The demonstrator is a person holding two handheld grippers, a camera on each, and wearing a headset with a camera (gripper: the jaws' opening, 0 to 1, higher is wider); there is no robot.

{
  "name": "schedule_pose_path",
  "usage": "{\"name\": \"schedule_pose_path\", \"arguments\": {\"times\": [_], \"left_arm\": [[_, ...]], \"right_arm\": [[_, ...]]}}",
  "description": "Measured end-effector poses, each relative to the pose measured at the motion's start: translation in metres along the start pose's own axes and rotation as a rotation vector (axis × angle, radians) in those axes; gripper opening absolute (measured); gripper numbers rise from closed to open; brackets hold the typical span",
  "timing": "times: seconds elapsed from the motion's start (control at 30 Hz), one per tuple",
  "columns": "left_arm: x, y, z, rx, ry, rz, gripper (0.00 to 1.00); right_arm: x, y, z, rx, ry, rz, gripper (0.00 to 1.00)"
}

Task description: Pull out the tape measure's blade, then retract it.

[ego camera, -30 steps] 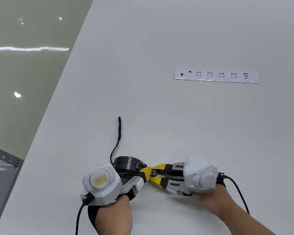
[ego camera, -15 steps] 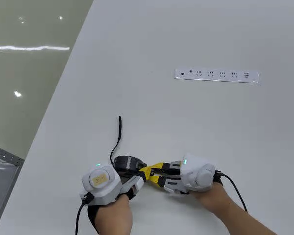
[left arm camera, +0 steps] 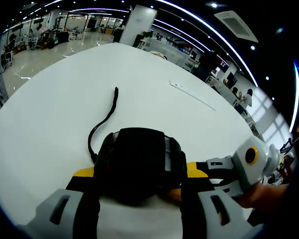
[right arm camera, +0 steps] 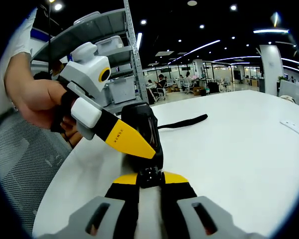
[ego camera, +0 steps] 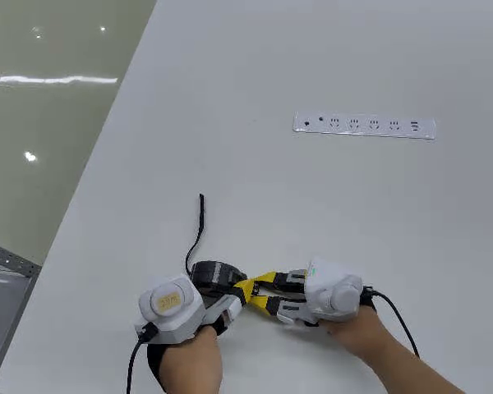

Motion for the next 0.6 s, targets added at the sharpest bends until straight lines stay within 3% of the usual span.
{"name": "schedule_pose_path", "arguments": {"times": [0.27,0.6], "left_arm": [[0.0,0.0002,-0.0001,0.001,0.001,-0.002,0.63],[-0.0004,0.0002,-0.0002,-0.001,0.007,-0.005,0.63]], "right_arm": [[0.0012,-0.0004,-0.004,-0.003,0.0,0.004,0.15],[-0.0009,0.0016,0.0038,-0.01,0.006,-0.041,0.12]]}}
Point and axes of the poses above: the centre of the closed fingertips' face, and the gripper's own axes: z roughly forward along the fingers, y roughly to its left, x roughly out of its underside, the point moved 5 cm from there along -z, roughly backward along the fingers, and after that the axes turned 7 degrees about -y, right-handed, at the moved point
